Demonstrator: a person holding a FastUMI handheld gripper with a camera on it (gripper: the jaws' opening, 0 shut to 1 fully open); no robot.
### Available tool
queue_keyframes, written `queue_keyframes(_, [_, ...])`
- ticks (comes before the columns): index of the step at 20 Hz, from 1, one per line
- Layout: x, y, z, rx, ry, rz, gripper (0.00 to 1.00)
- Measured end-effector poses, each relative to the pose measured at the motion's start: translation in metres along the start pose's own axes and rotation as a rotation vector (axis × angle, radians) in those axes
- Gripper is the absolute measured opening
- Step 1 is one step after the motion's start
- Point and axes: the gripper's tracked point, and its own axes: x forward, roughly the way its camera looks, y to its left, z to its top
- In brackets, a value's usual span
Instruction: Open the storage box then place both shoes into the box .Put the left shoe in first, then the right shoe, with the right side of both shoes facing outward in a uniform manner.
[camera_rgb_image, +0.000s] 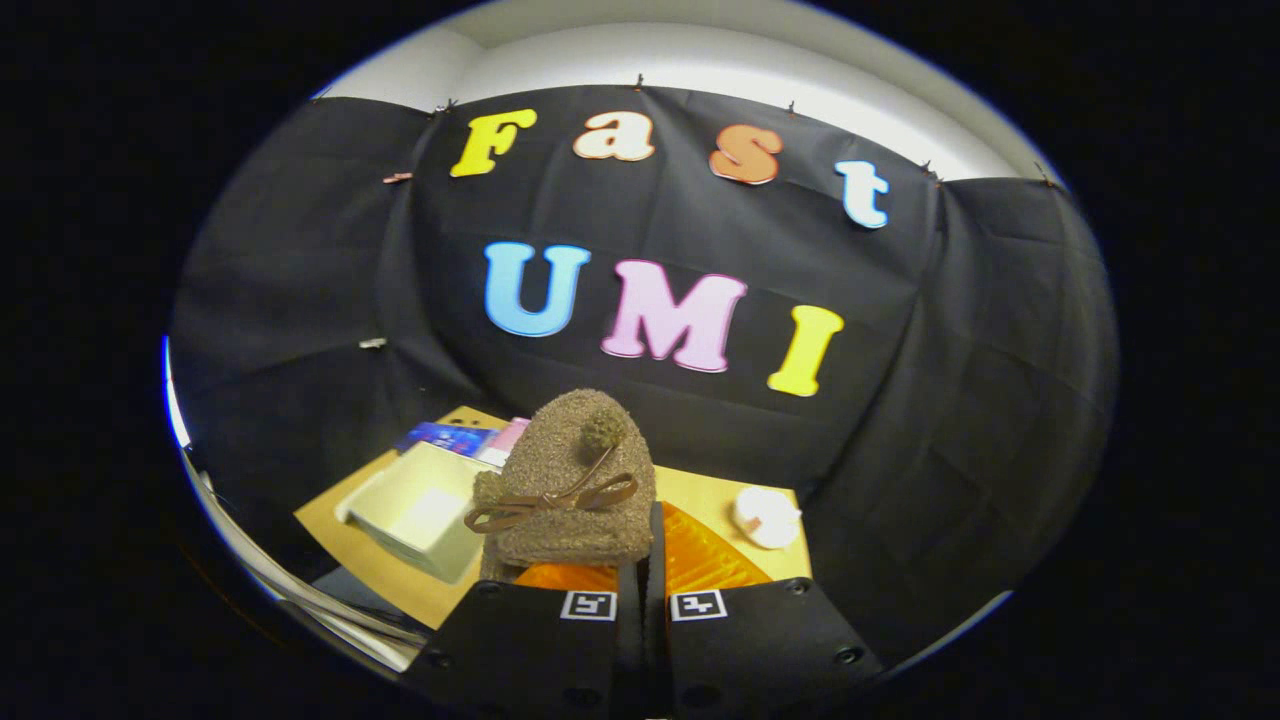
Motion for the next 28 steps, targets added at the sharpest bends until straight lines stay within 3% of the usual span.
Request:
queue_keyframes(5, [0.064,0.127,0.025,0.059,0.007,0.239,0.05])
queue_keyframes(10, [0.140,0.221,0.013,0.173,0.082,0.337,0.05])
queue_keyframes(18, [0.281,0.282,-0.103,0.250,0.314,0.176,0.05])
queue_keyframes(25, [0.357,0.315,-0.225,0.313,0.628,0.052,0.05])
queue_keyframes(28, [0.377,0.327,-0.251,0.314,0.687,0.033,0.05])
